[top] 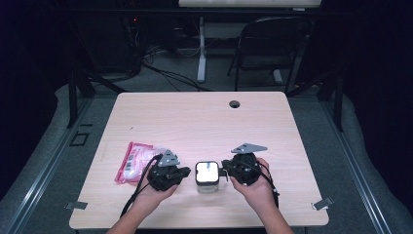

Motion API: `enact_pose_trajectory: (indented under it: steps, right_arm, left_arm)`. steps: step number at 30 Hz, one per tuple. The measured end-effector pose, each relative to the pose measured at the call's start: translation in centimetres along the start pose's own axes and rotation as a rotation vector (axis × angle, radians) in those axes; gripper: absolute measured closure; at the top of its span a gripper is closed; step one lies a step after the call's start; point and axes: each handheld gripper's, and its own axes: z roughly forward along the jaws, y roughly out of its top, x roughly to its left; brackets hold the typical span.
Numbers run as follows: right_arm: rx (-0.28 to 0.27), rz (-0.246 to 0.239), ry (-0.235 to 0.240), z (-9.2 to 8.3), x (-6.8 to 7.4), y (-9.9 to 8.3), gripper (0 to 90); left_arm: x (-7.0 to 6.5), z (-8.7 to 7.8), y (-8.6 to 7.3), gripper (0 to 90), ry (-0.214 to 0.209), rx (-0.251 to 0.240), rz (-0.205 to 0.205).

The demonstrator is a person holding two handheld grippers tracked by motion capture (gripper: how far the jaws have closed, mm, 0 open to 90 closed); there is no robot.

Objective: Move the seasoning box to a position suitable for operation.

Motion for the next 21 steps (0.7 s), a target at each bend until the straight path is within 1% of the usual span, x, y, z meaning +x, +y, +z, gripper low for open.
enact_pose_trajectory:
  steps: [2, 3, 5, 7, 9, 11, 12, 15, 16, 19, 21]
  right_arm:
    - [-0.001, 0.002, 0.002, 0.2, 0.1, -0.2, 87.0]
    - [0.004, -0.004, 0.005, 0.3, 0.1, -0.2, 86.5]
    - [0.011, -0.001, 0.012, 0.5, 0.2, -0.3, 85.7]
    - [0.028, 0.0, 0.01, 0.6, 0.3, -0.4, 85.1]
    - [0.031, 0.005, 0.007, 0.7, 0.3, -0.5, 84.2]
    - [0.035, 0.007, 0.006, 0.8, 0.1, -0.6, 82.2]
    - [0.047, 0.016, 0.009, 0.9, 0.1, -0.6, 81.8]
    - [0.043, 0.031, 0.017, 0.9, -0.2, -0.8, 81.6]
    - [0.039, 0.035, 0.028, 0.9, -0.3, -0.9, 81.6]
    - [0.034, 0.062, 0.051, 0.9, -0.6, -1.0, 81.9]
    - [0.035, 0.069, 0.055, 0.9, -0.7, -1.0, 82.2]
  left_arm:
    - [0.0, 0.2, -0.1, 86.7, -0.004, 0.002, -0.002]
    - [0.0, 0.3, -0.2, 86.9, -0.01, 0.004, -0.007]
    - [0.0, 0.5, -0.3, 87.6, -0.019, 0.005, -0.011]
    - [0.1, 0.6, -0.5, 87.8, -0.032, 0.009, -0.019]
    - [0.2, 0.7, -0.5, 88.1, -0.049, 0.01, -0.024]
    - [0.2, 0.7, -0.6, 88.2, -0.052, 0.013, -0.025]
    - [0.2, 0.7, -0.6, 88.1, -0.055, 0.013, -0.027]
    - [0.2, 0.8, -0.7, 88.1, -0.081, 0.017, -0.033]
    - [0.1, 0.9, -0.7, 88.1, -0.082, 0.019, -0.034]
    - [0.0, 1.2, -0.8, 88.1, -0.092, 0.035, -0.02]
    - [-0.1, 1.4, -0.9, 88.0, -0.096, 0.041, -0.02]
